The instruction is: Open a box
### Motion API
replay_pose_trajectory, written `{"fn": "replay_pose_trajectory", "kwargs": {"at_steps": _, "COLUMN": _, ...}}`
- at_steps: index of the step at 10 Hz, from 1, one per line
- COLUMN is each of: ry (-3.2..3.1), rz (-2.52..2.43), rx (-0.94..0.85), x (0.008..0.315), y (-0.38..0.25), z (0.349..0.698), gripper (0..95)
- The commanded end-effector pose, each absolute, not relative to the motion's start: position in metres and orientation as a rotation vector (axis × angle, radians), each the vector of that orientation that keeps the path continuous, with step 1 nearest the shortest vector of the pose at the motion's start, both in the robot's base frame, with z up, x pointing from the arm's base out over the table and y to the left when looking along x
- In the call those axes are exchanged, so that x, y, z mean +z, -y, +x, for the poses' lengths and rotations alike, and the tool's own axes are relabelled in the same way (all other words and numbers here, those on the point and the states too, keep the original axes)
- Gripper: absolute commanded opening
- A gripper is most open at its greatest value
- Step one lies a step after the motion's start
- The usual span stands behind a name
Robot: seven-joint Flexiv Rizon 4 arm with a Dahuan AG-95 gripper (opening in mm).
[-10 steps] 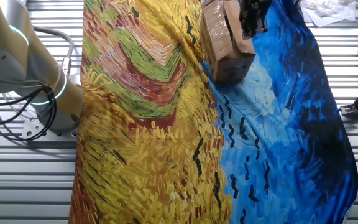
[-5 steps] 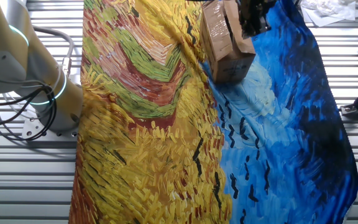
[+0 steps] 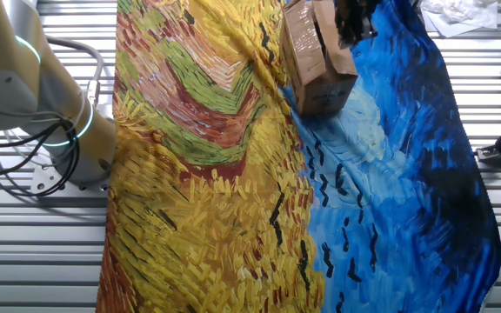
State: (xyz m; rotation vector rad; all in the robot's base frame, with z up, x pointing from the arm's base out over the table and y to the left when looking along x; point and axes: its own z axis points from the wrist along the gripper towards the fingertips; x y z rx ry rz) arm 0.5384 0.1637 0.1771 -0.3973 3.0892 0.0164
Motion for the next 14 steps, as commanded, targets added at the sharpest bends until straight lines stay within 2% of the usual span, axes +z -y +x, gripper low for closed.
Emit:
{"fn": "replay_pose_trajectory", "kwargs": {"at_steps": 1, "ry": -3.099, "rz": -0.354, "rx": 0.013, "x": 0.179, "y": -0.172, "z": 0.536, "gripper": 0.0}}
{"fn": "replay_pose_trajectory", "kwargs": {"at_steps": 14, "ry": -3.094, "rz": -0.290, "rx": 0.004, "x": 0.169, "y": -0.188, "z": 0.519, "gripper": 0.0}}
